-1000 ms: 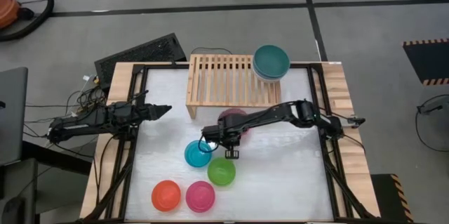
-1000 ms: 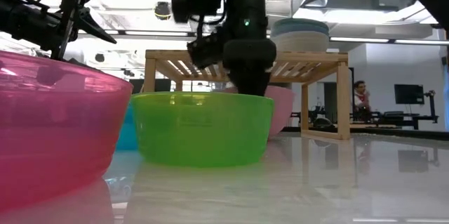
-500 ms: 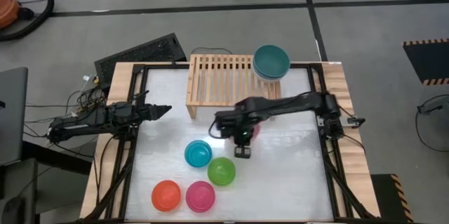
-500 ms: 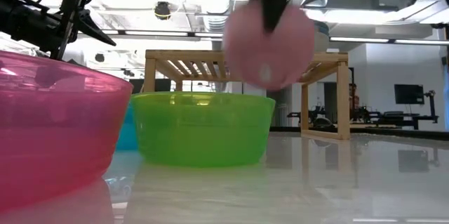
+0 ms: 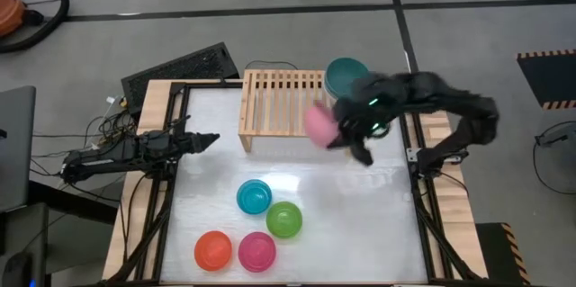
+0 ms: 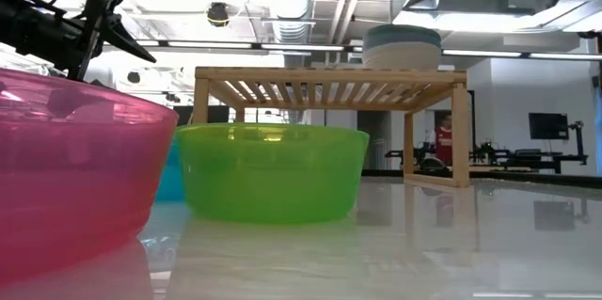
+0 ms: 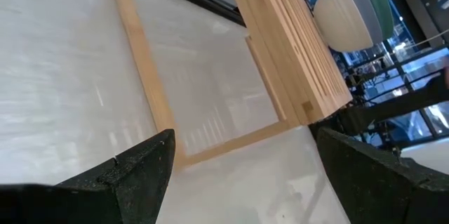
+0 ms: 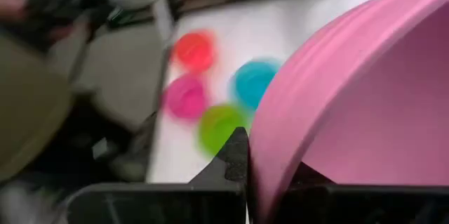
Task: Place and stack bowls onto a shelf
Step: Stack the pink bowl on top of the dark green bowl on the shelf
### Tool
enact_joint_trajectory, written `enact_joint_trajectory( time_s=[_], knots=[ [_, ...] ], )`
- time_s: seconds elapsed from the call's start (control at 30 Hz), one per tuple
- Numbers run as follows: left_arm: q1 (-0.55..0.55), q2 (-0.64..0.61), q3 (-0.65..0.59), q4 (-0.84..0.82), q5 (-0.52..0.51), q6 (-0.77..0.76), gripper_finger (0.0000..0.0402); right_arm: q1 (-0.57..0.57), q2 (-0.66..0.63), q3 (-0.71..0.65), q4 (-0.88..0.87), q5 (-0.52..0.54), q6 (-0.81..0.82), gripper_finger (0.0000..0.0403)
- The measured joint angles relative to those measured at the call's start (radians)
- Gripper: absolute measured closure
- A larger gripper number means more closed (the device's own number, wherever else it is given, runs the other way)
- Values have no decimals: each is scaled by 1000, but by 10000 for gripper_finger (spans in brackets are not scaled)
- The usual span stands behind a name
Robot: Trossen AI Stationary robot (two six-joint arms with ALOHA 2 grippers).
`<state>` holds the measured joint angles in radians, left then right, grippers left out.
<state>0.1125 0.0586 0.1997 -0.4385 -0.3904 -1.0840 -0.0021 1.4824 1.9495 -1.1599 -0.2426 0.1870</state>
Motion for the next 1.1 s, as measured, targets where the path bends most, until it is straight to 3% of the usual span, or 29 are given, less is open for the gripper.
enact_joint_trajectory(
  time_s=[0.23,0.3,0.57,0.8,1.1],
  knots=[
    [0,0,0,-1,-15,-11,69,-84,-119,0,-24,377,-109,378],
    [0,0,0,-1,-16,-11,69,-120,-122,0,-60,442,-139,378],
    [0,0,0,-51,-27,-57,69,-279,-36,0,-348,447,-229,378],
    [0,0,0,-84,-54,-85,69,-291,41,-1,-358,436,-458,378],
    [0,0,0,-88,-61,-88,69,-309,104,-1,-395,439,-544,378]
  ],
)
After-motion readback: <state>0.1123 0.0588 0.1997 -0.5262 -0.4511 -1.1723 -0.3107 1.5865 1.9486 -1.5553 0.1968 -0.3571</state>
